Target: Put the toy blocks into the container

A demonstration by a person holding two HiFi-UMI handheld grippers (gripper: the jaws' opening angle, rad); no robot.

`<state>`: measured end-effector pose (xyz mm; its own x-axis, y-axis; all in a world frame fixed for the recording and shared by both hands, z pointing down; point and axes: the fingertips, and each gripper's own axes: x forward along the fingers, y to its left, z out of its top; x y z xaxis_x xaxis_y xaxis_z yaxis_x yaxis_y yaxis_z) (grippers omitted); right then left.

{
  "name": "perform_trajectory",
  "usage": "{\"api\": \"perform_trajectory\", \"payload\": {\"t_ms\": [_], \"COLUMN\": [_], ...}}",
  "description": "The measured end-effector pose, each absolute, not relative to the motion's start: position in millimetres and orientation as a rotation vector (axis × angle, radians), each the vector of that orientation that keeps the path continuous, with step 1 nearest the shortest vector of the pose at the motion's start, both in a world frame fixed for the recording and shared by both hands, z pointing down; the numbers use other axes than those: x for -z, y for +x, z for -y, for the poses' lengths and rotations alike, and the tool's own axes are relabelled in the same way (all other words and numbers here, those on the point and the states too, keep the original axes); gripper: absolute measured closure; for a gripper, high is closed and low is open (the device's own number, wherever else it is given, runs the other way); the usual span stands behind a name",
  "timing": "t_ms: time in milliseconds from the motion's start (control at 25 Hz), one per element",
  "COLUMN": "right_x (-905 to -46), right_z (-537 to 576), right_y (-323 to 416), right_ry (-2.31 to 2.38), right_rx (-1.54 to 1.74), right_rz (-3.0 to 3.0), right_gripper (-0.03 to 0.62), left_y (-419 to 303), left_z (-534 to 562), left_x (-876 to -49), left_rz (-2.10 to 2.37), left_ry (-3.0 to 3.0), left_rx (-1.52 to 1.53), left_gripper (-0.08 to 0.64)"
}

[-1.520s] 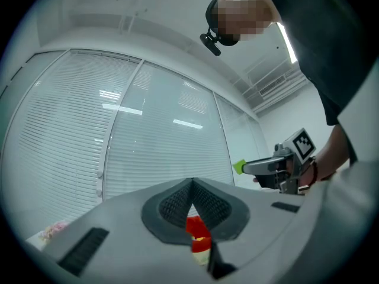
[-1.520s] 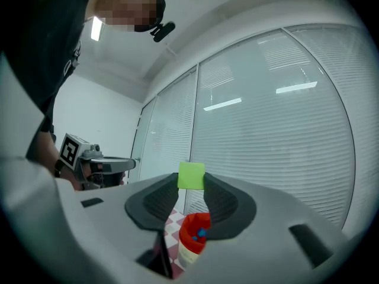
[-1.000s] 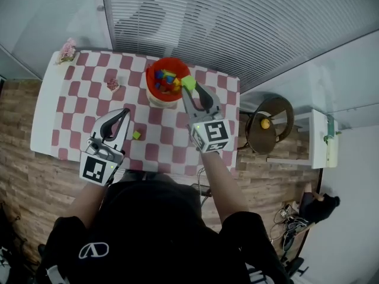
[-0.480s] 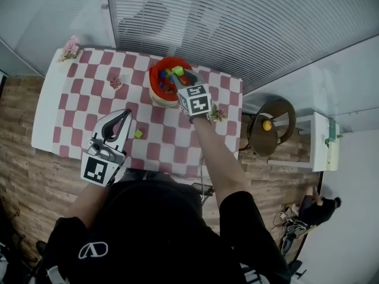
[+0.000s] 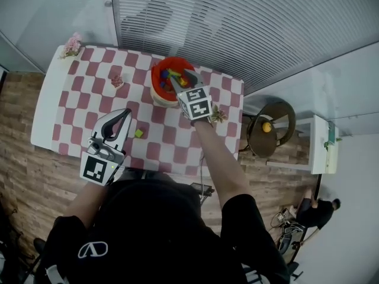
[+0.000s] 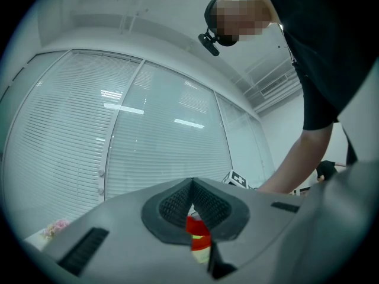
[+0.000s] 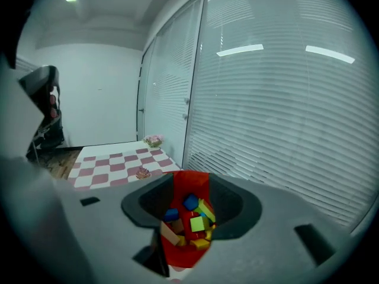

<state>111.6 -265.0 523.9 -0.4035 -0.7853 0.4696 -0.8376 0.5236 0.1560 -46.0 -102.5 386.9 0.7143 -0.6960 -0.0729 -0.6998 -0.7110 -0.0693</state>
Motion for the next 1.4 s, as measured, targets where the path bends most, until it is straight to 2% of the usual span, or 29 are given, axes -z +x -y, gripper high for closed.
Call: {"api": "perform_trajectory", "payload": {"t_ms": [520,920,1120,1400], "right_x": [-440,-420,-432,-496], "right_z": [155,99,91,89], "right_y": [44,50,47,19], "right_ry": [1.212,1.339,1.278,1.074], "right_rx": [0.045,-0.037,-0.015,-0.052], "right_rz": [2.581,2.656,2.612,2.545], "right_gripper": [0.419,0.430,0.433,0.430], "left_y": [-61,-64,-63,-73], "left_z": [113,113,111,107], "left_x": [-390,-390,-391,-396], "left_rz": [-1.195,-1.203,-1.198,-1.227], "left_ry": [-2.808,-2.804,-2.807,-2.801], "left_rx": [-0.054,-0.060,-0.061,-0.053], "left_gripper": [0.554,0.555,0.555,0.554]}}
